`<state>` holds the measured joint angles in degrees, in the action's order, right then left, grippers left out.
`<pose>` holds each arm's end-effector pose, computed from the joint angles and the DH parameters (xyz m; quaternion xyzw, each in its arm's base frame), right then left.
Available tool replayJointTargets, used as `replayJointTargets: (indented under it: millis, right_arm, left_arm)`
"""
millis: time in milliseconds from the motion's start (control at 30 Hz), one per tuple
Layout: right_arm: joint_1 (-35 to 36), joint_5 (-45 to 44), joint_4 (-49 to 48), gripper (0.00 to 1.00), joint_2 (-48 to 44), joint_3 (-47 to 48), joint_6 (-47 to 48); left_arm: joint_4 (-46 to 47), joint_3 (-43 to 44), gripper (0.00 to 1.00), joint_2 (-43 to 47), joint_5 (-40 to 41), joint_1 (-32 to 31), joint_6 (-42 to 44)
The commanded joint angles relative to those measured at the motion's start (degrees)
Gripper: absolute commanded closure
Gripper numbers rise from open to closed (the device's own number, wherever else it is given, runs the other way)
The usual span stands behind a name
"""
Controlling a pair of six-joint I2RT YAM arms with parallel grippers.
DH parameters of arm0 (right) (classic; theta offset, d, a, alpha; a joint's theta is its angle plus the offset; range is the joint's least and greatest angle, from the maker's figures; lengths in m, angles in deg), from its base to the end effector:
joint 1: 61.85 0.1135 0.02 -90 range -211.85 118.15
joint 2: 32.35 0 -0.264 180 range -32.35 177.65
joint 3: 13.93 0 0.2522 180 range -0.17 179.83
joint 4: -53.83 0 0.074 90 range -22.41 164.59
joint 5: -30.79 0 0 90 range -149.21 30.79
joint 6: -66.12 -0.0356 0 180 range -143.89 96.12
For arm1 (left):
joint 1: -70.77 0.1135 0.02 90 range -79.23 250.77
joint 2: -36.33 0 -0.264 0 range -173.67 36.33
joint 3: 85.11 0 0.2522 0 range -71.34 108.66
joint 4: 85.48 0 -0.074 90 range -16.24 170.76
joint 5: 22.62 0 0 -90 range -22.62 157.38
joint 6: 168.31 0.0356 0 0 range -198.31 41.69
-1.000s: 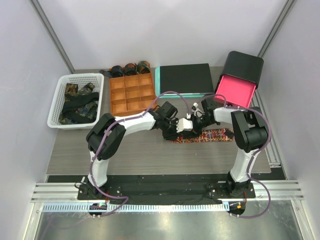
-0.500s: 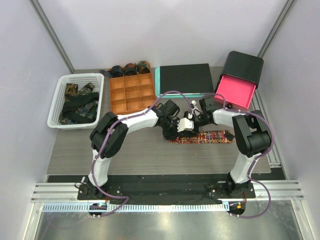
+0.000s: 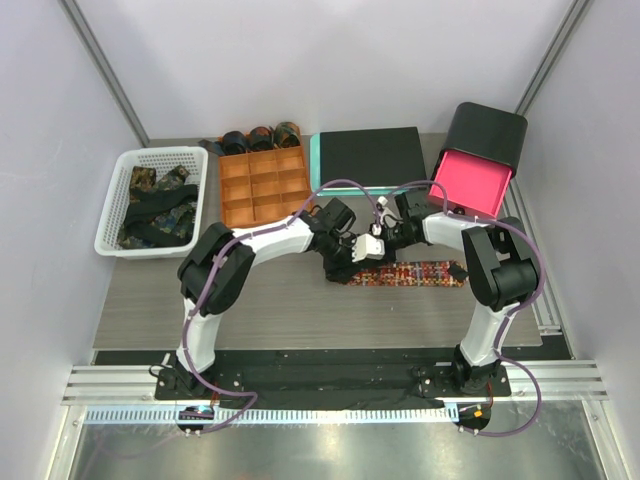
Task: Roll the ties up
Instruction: Roll the tie at the center of the board.
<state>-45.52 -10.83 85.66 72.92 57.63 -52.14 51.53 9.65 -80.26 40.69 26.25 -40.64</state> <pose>0.3186 0.1211 0.1393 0.0063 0.8957 0.4438 0.0269 0.2863 -0.3040 0.1600 0.6621 0.6826 -0.2375 0.1983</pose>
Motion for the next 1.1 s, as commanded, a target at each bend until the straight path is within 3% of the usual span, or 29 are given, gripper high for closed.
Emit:
replayJointTargets:
  millis: [0, 333, 633, 700, 833, 1067]
  right_arm:
    - [-0.2, -3.9, 0.0, 0.99, 0.0, 1.9, 7.8]
    - [-3.5, -6.6, -0.3, 0.99, 4.1, -1.8, 10.4]
    - [-5.4, -7.9, -0.1, 0.99, 4.7, -3.1, 14.2]
    - [-5.7, -9.0, 0.6, 0.99, 4.6, -3.4, 15.5]
    - [-6.2, -10.7, 0.8, 0.99, 4.8, -3.5, 16.4]
    - [-6.7, -13.2, 2.0, 0.99, 6.5, -2.7, 17.5]
  left_arm:
    - [-4.0, -2.1, 0.39, 0.2, -1.8, 2.3, -0.7]
    - [5.1, -6.2, 0.27, 6.6, -7.8, 4.8, -6.0]
    - [16.1, -7.5, 0.22, 5.3, -10.4, 5.0, -14.8]
    - [18.8, -7.2, 0.16, 4.3, -11.3, 4.9, -16.8]
    - [21.6, -7.1, 0.09, 3.1, -11.9, 4.3, -16.9]
    - [22.6, -7.3, 0.1, 1.5, -10.2, 2.0, -13.4]
